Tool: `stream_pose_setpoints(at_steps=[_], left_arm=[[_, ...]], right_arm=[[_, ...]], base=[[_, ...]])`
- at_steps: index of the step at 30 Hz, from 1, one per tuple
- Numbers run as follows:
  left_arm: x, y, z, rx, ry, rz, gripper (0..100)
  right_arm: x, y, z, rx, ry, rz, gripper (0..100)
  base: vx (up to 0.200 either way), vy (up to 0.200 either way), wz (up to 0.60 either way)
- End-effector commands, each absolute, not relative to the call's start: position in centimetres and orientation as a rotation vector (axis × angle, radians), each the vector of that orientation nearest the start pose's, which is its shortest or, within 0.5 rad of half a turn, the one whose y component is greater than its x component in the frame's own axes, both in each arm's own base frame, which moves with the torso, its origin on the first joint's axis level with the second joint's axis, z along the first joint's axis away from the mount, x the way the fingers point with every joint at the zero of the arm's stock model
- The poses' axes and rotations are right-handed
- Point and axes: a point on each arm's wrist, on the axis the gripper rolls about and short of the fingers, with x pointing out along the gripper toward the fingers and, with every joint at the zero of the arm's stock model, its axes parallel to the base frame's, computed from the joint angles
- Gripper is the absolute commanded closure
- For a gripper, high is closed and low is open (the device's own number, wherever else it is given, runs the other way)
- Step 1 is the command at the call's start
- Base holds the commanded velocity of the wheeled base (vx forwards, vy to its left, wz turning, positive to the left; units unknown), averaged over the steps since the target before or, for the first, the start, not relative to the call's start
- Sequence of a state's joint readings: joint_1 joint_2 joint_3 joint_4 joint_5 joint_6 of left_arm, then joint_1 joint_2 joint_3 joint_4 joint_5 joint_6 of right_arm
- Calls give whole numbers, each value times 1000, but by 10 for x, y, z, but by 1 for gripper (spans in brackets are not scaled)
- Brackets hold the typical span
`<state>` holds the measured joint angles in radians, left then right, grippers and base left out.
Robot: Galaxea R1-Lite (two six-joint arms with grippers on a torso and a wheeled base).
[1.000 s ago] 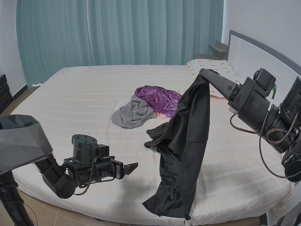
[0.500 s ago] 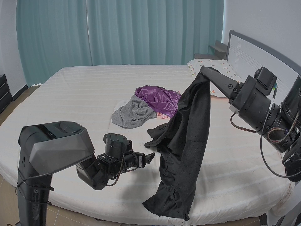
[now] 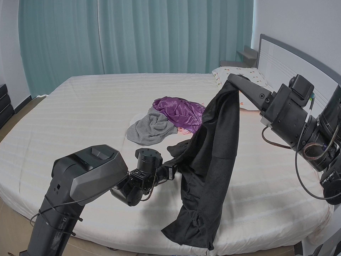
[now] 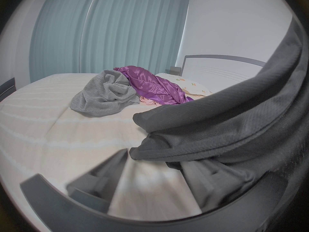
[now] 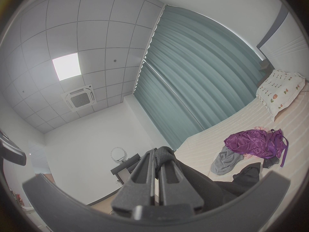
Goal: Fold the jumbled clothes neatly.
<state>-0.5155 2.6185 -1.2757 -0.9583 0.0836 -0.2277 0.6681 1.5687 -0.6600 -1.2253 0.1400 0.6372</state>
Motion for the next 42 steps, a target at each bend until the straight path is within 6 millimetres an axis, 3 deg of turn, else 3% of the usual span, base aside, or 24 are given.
stream_pose_setpoints(at_steps=[1,9,13,18,19,21,22,23,26,27,30,31,36,39,42], left_arm=[[415,-229,-53,-105,418,-357,100],[418,-219,-41,-128,393,-296,100],[404,-204,10,-227,357,-240,100],[380,-177,62,-274,313,-213,100],[373,-168,82,-300,282,-203,100],[361,-157,113,-351,225,-198,100],[360,-156,115,-355,221,-199,100],[350,-147,141,-389,169,-190,100],[337,-134,174,-412,105,-165,100],[331,-129,189,-422,71,-157,100],[318,-122,212,-443,7,-155,100],[312,-120,222,-452,-22,-151,100],[299,-110,245,-475,-97,-147,100],[292,-106,250,-479,-112,-144,100],[287,-104,236,-467,-63,-138,100]], right_arm=[[209,164,238,678,-42,864,100],[225,154,230,666,-34,799,100],[250,141,213,653,0,700,100],[290,128,186,639,38,580,100],[306,123,179,640,35,539,100],[328,117,179,646,1,496,100],[330,117,179,646,-1,493,100],[345,114,183,649,-52,447,100],[359,114,202,647,-152,401,100],[362,114,217,644,-208,399,100],[361,114,246,628,-313,415,100],[358,114,264,600,-369,422,100],[347,116,311,524,-525,442,100],[335,125,314,529,-515,476,100],[332,132,285,521,-404,482,100]], base=[[0,0,0],[0,0,0],[0,0,0],[0,0,0],[0,0,0],[0,0,0],[0,0,0],[0,0,0],[0,0,0],[0,0,0],[0,0,0],[0,0,0],[0,0,0],[0,0,0],[0,0,0]])
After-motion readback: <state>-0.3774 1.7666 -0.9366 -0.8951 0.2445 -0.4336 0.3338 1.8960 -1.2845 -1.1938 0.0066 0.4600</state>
